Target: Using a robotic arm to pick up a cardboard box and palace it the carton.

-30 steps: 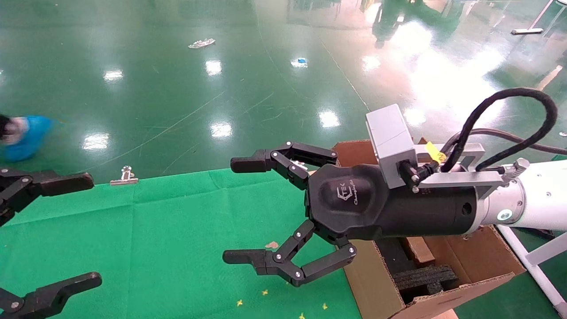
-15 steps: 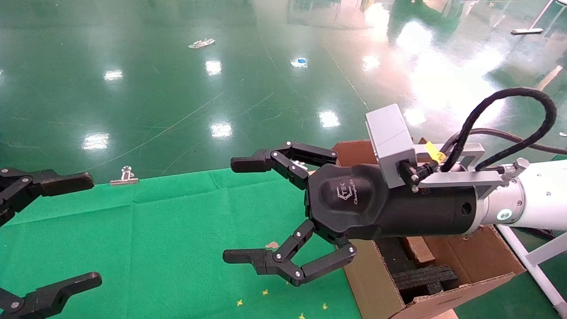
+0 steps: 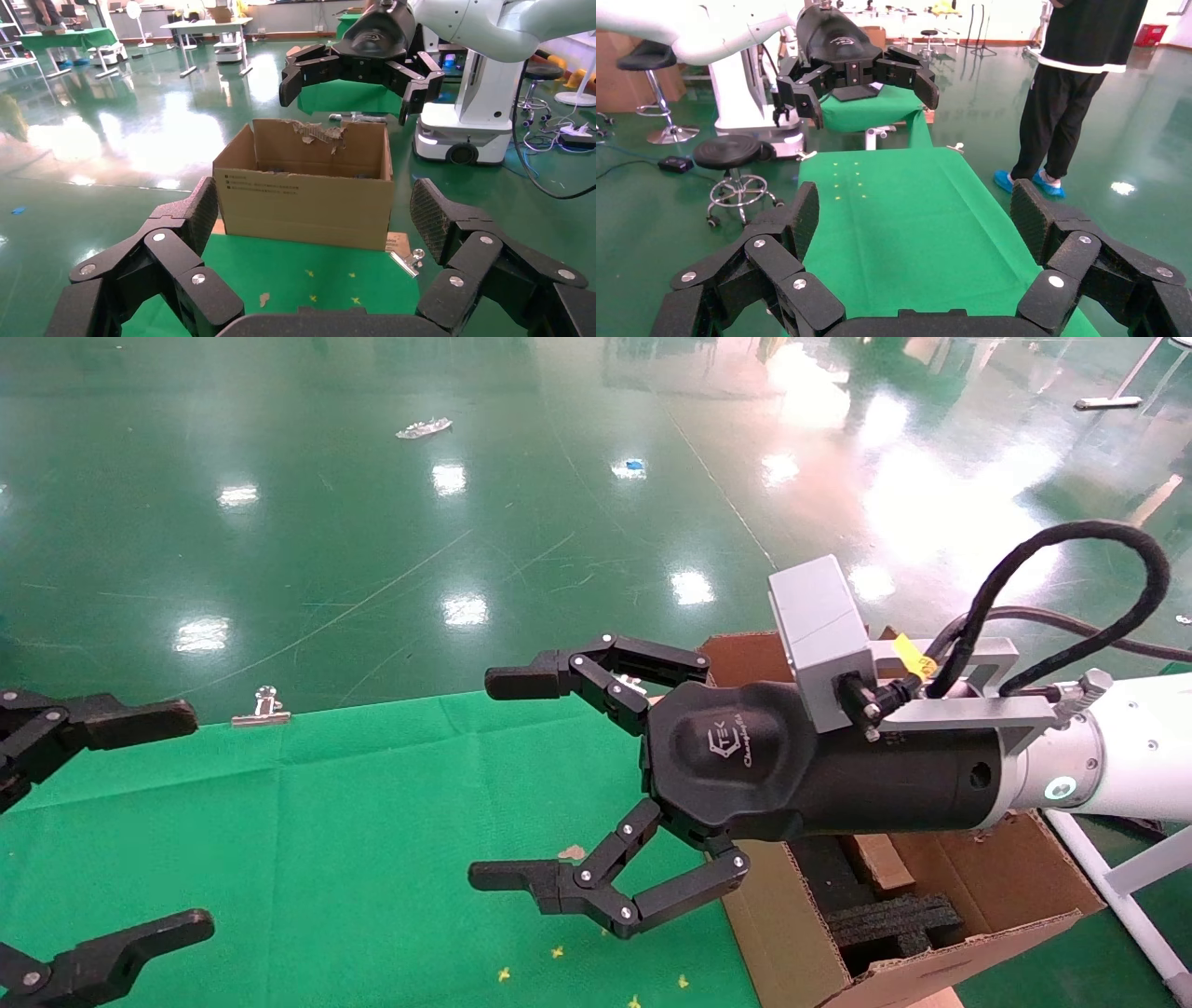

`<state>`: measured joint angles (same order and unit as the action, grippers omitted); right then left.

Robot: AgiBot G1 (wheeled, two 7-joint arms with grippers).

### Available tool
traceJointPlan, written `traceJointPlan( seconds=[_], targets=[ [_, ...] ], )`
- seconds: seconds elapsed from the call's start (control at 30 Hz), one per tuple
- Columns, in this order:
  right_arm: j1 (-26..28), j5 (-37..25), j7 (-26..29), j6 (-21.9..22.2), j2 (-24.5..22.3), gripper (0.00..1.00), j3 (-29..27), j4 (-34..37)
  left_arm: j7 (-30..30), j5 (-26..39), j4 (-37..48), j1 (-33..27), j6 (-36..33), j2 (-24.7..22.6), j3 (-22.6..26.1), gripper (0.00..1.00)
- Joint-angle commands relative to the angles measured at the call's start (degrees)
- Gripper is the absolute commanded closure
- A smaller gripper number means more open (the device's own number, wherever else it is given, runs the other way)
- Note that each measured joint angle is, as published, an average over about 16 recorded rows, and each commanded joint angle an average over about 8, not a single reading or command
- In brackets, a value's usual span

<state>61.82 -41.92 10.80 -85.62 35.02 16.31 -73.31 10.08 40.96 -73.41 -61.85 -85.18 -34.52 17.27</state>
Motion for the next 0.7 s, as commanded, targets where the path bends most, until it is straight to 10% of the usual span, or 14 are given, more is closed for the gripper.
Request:
traceJointPlan(
  seconds=[0.03, 0.7],
  targets=[
    [0.00, 0.00, 0.00, 0.00, 0.00, 0.00, 0.00, 0.00, 0.00, 0.00, 0.00, 0.00, 0.00, 0.00, 0.00, 0.00],
    [0.01, 0.00, 0.00, 0.00, 0.00, 0.00, 0.00, 0.00, 0.00, 0.00, 0.00, 0.00, 0.00, 0.00, 0.00, 0.00]
  ],
)
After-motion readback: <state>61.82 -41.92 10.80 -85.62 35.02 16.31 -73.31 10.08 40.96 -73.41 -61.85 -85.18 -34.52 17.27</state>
